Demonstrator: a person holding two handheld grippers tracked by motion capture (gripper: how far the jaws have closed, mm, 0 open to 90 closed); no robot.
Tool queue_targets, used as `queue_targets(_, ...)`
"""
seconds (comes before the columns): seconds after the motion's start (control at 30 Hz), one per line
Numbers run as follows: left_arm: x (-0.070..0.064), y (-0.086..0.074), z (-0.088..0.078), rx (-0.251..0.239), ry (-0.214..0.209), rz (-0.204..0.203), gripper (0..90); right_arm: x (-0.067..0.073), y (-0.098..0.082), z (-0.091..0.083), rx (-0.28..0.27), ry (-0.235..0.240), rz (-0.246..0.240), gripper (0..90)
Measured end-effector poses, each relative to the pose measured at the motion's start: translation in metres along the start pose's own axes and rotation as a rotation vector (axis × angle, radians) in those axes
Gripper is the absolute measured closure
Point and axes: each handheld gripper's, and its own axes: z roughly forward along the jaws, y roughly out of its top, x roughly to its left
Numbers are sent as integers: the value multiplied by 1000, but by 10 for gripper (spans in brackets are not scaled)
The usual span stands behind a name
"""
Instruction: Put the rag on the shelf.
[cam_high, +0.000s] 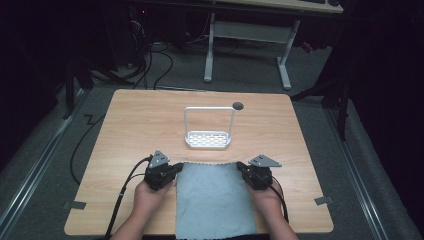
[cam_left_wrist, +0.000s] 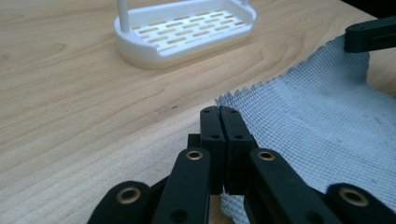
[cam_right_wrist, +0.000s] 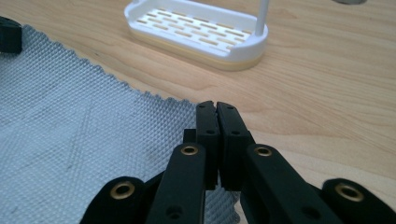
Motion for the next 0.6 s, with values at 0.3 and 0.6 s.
queue_targets(0.3, -1, 6, -14, -69, 5, 8, 893, 8, 8, -13, -81, 9, -7, 890)
queue_targets(0.6, -4, 17, -29, -145, 14, 16, 893, 12, 17, -26, -159, 2, -17, 889)
